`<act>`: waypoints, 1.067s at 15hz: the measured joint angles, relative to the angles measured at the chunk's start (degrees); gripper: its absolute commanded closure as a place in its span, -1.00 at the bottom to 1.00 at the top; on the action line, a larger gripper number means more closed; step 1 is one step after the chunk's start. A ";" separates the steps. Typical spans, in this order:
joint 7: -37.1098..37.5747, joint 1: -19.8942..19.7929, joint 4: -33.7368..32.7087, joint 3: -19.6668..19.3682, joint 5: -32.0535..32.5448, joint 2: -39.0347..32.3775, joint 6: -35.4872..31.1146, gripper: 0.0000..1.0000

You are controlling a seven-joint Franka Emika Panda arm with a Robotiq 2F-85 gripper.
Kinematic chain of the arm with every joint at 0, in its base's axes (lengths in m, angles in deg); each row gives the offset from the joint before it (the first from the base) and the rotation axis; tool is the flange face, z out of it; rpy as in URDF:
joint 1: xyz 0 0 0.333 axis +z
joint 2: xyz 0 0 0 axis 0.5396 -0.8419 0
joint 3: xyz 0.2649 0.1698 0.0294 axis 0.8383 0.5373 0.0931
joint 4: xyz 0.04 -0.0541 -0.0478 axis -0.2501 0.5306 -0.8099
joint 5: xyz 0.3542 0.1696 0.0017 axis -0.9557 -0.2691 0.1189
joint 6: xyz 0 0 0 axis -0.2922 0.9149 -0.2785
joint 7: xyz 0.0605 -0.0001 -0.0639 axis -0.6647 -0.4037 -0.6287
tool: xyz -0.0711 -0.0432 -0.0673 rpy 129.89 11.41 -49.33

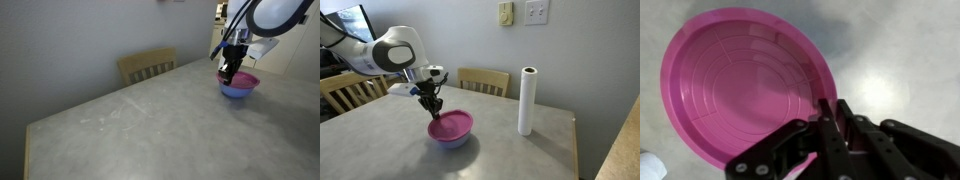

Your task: Put the pink plate on the blue bowl

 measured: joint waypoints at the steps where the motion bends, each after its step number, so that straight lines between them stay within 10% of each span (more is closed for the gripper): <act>1: 0.08 -0.06 0.19 -0.04 -0.01 0.02 -0.31 0.94; 3: 0.30 -0.11 0.52 -0.07 -0.06 0.03 -1.06 0.24; 13: 0.83 0.06 1.13 -0.06 -0.13 0.30 -3.89 -0.96; 16: 1.08 0.45 1.36 -0.06 -0.06 1.71 -4.21 -1.00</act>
